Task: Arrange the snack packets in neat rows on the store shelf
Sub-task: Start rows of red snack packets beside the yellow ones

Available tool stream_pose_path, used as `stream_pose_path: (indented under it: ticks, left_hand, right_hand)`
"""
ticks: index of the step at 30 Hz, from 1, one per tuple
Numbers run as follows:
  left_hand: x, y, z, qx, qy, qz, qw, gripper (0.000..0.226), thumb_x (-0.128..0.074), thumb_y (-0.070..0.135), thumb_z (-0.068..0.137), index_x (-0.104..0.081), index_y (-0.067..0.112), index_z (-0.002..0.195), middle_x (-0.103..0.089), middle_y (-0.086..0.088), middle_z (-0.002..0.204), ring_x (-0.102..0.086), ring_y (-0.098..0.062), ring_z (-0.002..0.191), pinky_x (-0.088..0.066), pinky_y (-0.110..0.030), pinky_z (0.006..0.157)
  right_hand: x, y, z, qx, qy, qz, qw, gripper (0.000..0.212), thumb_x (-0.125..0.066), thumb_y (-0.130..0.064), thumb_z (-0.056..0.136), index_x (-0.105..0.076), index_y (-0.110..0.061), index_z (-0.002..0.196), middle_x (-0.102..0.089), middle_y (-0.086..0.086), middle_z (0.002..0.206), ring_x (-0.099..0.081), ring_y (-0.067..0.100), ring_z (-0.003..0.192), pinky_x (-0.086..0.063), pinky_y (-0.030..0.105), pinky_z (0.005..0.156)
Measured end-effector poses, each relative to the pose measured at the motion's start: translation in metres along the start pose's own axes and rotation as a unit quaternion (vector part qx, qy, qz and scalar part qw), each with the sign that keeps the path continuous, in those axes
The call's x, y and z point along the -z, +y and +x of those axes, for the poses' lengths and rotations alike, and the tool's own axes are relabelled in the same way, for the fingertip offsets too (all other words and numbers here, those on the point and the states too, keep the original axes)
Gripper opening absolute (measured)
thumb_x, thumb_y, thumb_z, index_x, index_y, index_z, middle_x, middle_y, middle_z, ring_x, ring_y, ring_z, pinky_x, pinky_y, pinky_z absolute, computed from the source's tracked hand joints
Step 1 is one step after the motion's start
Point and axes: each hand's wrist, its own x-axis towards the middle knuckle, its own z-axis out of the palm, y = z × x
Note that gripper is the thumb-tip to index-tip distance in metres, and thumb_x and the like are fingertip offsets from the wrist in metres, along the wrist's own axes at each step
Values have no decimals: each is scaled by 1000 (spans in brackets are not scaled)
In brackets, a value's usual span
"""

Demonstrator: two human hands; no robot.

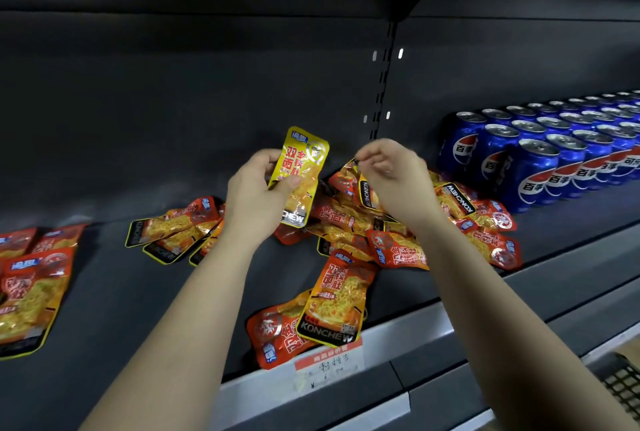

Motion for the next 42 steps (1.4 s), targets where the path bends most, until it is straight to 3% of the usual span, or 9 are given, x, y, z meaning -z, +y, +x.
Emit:
stream_pose_path:
  ticks: [2, 5, 11, 15, 21, 24, 31, 38, 42]
  left_hand:
    - [2, 2, 0, -15, 17, 38, 999, 25, -66, 16, 89, -60, 24, 112, -64, 15, 95, -63, -11, 94, -53, -41, 86]
    - [3, 5, 0, -17, 20, 48, 999, 25, -65, 16, 90, -59, 24, 113, -60, 21, 91, -62, -10, 93, -53, -38, 85]
    - [3, 7, -1, -26, 12, 69, 997, 24, -65, 17, 91, -59, 25, 112, -59, 21, 91, -62, -8, 91, -53, -34, 80]
    - [3, 6, -1, -24, 12, 81, 996, 26, -65, 17, 90, -59, 23, 115, -65, 10, 100, -63, -12, 94, -53, -38, 81]
    - [3, 5, 1, -14, 14, 90, 996, 26, -65, 18, 90, -59, 24, 115, -66, 6, 104, -63, -14, 96, -54, -41, 83]
    - [3, 5, 1, -13, 15, 92, 996, 26, -65, 17, 90, -59, 24, 115, -66, 6, 104, -63, -14, 96, -53, -41, 84]
    - [4, 5, 1, -17, 19, 94, 995, 27, -66, 16, 89, -60, 22, 114, -67, 5, 103, -64, -16, 95, -53, -43, 85]
    - [4, 5, 1, -20, 21, 102, 994, 26, -67, 16, 88, -60, 21, 114, -67, 4, 103, -64, -16, 96, -52, -43, 85]
    - [5, 5, 1, -19, 20, 101, 994, 26, -66, 16, 89, -60, 22, 114, -67, 4, 103, -63, -16, 96, -53, -43, 85]
  right_hand:
    - [4, 15, 8, -24, -13, -56, 998, 22, -50, -11, 98, -65, -20, 111, -71, -1, 101, -68, 10, 88, -52, 11, 63]
    - [4, 33, 12, -42, -75, -139, 986, 31, -44, -5, 97, -65, -15, 118, -69, 2, 114, -65, 14, 102, -46, 12, 75]
    - [5, 46, 10, -39, -52, -207, 976, 20, -59, -4, 88, -72, -13, 100, -73, 3, 96, -68, 18, 90, -55, 27, 74]
    - [5, 49, 15, -65, -100, -248, 962, 15, -61, -11, 89, -70, -17, 100, -69, 1, 96, -62, 17, 84, -49, 26, 68]
    - [0, 46, 15, -90, -87, -235, 964, 31, -66, -20, 91, -65, -13, 122, -64, 6, 126, -62, 24, 112, -50, 31, 87]
    - [-1, 44, 14, -89, -86, -237, 964, 39, -72, -32, 86, -66, -13, 119, -67, 5, 121, -62, 23, 110, -49, 31, 85]
    - [3, 38, 16, -93, -137, -157, 974, 36, -82, -26, 76, -69, -17, 109, -65, -3, 114, -54, 6, 101, -41, 22, 80]
    - [1, 40, 16, -118, -129, -100, 979, 37, -86, -32, 69, -70, -20, 100, -64, -7, 101, -58, 9, 97, -45, 26, 77]
    - [7, 41, 17, -92, -142, -89, 982, 29, -81, -14, 77, -71, -19, 104, -69, -4, 97, -66, 10, 92, -49, 16, 72]
